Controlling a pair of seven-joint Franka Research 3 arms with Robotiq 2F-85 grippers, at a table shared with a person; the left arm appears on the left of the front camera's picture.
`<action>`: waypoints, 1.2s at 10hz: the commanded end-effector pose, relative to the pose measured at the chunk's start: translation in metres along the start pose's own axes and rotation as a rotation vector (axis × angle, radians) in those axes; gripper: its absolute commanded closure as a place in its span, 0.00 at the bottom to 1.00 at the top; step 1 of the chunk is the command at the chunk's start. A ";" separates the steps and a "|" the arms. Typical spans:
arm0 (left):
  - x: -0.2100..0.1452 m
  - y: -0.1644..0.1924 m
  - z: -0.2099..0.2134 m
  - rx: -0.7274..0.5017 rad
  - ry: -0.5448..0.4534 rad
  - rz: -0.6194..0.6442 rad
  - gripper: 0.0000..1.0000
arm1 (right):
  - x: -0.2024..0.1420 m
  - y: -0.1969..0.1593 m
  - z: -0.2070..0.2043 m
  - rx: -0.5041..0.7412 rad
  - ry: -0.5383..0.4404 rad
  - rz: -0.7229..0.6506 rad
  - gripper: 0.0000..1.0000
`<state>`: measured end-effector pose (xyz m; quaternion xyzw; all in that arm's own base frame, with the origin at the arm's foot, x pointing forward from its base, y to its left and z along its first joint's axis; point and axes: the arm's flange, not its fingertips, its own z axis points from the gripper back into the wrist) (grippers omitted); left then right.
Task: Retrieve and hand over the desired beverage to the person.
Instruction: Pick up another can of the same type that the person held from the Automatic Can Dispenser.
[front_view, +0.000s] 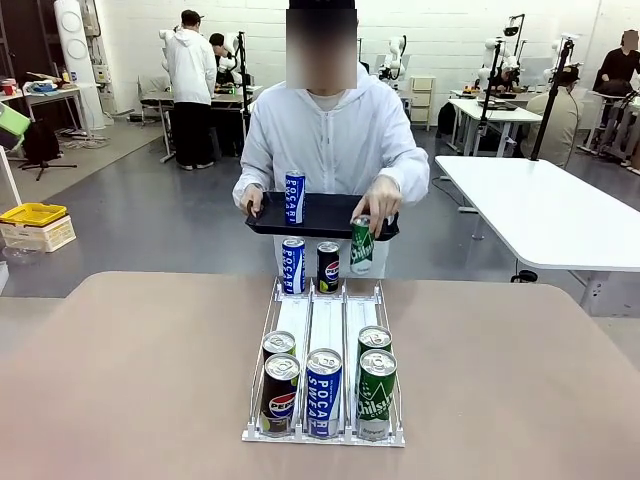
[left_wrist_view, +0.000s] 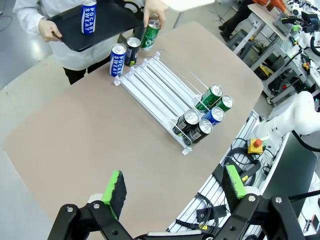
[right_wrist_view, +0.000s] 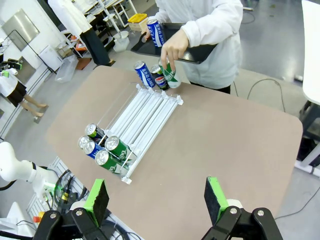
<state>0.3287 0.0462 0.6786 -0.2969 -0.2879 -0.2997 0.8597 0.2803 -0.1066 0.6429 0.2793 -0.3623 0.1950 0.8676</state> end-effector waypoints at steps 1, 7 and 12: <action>0.000 0.000 -0.001 0.001 0.000 -0.011 0.00 | 0.000 -0.001 -0.001 0.015 -0.005 0.010 0.00; 0.000 0.000 -0.001 0.001 0.000 -0.011 0.00 | 0.000 -0.001 -0.001 0.015 -0.005 0.010 0.00; 0.000 0.000 -0.001 0.001 0.000 -0.011 0.00 | 0.040 0.045 -0.100 -0.095 0.310 -0.071 0.00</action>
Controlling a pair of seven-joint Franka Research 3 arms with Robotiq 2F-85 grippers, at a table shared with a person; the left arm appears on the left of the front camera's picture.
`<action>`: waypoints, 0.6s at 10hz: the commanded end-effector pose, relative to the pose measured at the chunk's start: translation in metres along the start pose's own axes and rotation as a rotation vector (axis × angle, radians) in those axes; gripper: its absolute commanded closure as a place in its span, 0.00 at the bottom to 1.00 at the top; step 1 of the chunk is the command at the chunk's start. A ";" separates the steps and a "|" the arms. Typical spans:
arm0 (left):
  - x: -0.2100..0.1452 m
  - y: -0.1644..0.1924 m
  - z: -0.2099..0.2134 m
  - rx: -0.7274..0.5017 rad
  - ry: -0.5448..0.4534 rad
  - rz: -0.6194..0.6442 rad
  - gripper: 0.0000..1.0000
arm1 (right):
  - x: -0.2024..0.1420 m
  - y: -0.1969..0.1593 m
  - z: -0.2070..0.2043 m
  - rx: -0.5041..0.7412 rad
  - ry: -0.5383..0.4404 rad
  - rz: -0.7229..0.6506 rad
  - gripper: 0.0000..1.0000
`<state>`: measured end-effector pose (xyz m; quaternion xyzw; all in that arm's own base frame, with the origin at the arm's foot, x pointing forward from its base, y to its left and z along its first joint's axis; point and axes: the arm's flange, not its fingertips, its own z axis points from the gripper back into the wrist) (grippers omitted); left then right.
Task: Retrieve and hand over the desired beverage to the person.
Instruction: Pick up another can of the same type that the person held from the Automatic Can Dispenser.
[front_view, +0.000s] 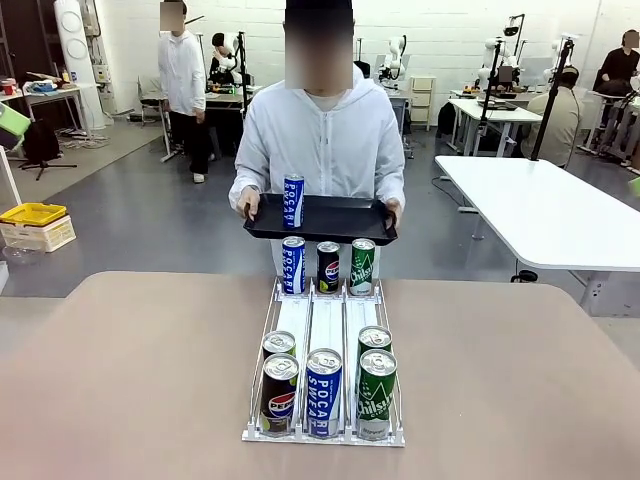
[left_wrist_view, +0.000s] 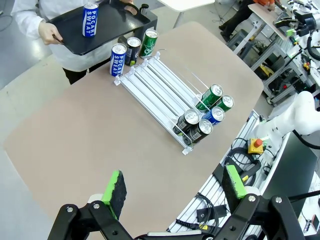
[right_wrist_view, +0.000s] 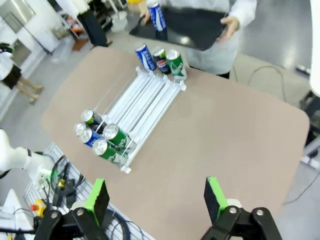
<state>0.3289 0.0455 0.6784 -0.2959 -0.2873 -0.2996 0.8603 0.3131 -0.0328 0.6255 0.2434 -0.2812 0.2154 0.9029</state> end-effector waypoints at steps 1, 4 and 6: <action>0.000 0.001 -0.001 -0.001 -0.002 -0.012 0.00 | 0.049 0.034 -0.052 -0.100 0.185 -0.151 0.00; 0.000 0.001 -0.001 -0.001 -0.002 -0.012 0.00 | 0.081 0.111 -0.152 -0.481 0.320 -0.380 0.00; 0.000 0.001 -0.001 -0.001 -0.002 -0.012 0.00 | 0.081 0.142 -0.195 -0.666 0.395 -0.398 0.00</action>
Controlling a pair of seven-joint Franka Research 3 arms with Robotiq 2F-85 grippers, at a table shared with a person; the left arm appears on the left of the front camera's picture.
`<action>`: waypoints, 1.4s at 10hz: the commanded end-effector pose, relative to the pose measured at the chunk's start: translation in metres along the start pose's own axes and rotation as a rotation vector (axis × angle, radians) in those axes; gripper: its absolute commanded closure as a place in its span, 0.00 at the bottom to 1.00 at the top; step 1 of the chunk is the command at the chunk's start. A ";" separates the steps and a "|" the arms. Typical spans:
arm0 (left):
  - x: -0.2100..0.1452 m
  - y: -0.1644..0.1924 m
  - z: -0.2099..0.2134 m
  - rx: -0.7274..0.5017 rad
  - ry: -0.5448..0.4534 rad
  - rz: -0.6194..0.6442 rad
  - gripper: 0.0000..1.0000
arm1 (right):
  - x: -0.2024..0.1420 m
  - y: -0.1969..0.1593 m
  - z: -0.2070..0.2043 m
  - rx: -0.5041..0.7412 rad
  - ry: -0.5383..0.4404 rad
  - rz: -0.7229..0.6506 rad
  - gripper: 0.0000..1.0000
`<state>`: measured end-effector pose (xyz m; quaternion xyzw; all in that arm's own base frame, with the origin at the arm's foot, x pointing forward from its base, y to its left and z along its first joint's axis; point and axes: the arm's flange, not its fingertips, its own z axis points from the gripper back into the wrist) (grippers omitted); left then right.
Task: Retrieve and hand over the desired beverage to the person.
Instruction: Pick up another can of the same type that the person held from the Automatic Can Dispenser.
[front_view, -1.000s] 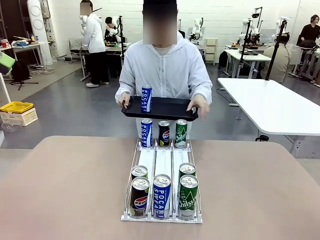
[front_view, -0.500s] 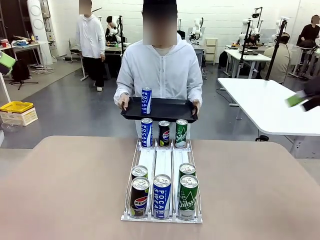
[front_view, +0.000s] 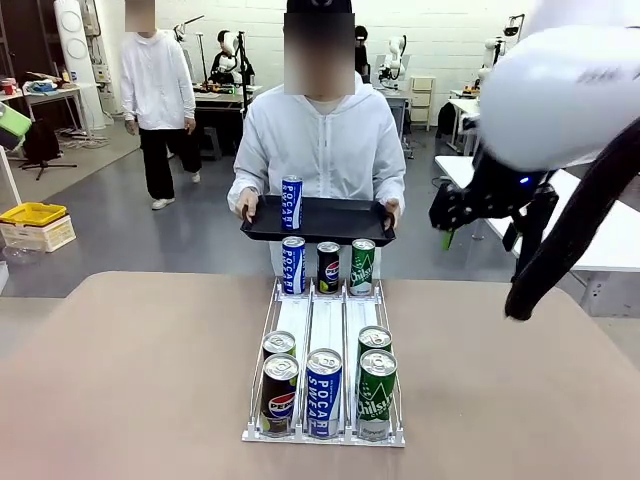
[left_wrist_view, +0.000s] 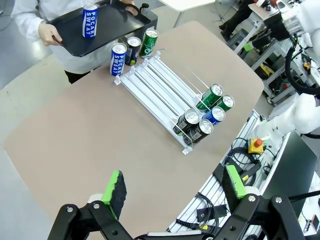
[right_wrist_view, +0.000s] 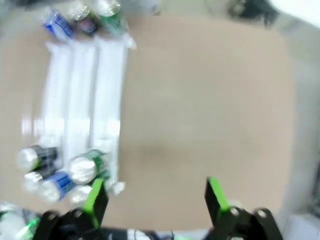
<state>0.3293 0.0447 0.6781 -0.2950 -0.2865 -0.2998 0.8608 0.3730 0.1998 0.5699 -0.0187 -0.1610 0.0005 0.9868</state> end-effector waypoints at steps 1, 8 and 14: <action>-0.001 0.001 0.000 -0.002 -0.005 -0.012 0.00 | 0.001 0.022 0.005 -0.082 0.132 -0.043 0.00; -0.001 0.001 0.000 -0.002 -0.005 -0.012 0.00 | -0.004 0.030 -0.004 -0.071 0.109 -0.053 0.00; -0.001 0.001 0.000 -0.002 -0.005 -0.012 0.00 | -0.012 0.073 -0.017 -0.017 0.056 0.050 0.00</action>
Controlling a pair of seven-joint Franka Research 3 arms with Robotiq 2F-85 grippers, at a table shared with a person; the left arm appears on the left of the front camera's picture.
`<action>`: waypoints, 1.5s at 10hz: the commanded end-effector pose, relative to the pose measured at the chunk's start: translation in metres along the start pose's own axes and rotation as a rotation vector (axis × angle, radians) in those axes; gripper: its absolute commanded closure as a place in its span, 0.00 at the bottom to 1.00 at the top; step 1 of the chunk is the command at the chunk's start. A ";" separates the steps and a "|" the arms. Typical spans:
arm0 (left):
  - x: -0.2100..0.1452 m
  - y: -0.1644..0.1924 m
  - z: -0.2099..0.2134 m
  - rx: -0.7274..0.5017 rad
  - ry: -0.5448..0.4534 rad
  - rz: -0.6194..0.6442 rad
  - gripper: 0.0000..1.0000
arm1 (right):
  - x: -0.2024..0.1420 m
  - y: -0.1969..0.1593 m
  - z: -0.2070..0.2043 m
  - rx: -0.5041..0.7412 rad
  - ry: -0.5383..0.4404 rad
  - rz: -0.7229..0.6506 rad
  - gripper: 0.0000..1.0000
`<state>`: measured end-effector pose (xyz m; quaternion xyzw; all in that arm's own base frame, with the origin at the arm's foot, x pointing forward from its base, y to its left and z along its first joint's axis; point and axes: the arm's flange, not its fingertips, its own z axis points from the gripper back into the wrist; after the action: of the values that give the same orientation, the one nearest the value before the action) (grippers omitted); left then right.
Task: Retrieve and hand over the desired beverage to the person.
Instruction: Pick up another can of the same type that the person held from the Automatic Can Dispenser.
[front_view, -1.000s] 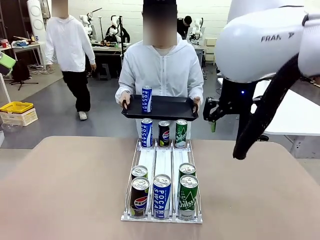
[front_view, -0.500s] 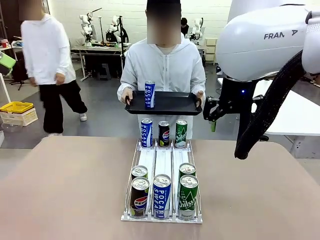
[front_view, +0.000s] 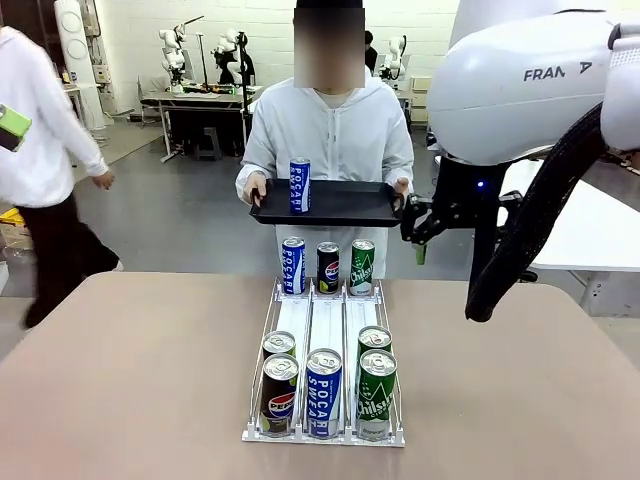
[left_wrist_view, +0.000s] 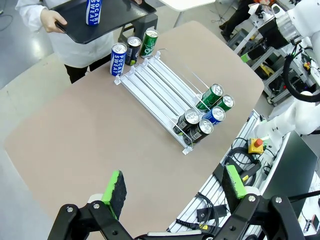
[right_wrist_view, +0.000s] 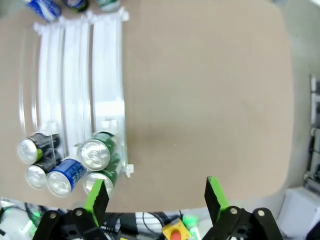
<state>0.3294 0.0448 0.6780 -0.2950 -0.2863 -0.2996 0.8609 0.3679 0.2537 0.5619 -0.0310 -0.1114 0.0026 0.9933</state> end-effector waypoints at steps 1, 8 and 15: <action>-0.001 0.001 0.000 -0.003 -0.005 -0.012 0.00 | -0.006 0.038 -0.023 0.019 -0.039 0.074 0.00; -0.001 0.001 0.000 -0.003 -0.005 -0.012 0.00 | -0.048 0.085 -0.083 0.002 0.043 0.073 0.00; -0.001 0.001 0.000 -0.003 -0.005 -0.012 0.00 | -0.044 0.088 -0.082 0.015 0.086 0.097 0.00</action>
<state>0.3296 0.0448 0.6779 -0.2949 -0.2862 -0.2995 0.8611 0.3418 0.3358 0.4668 -0.0261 -0.0682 0.0404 0.9965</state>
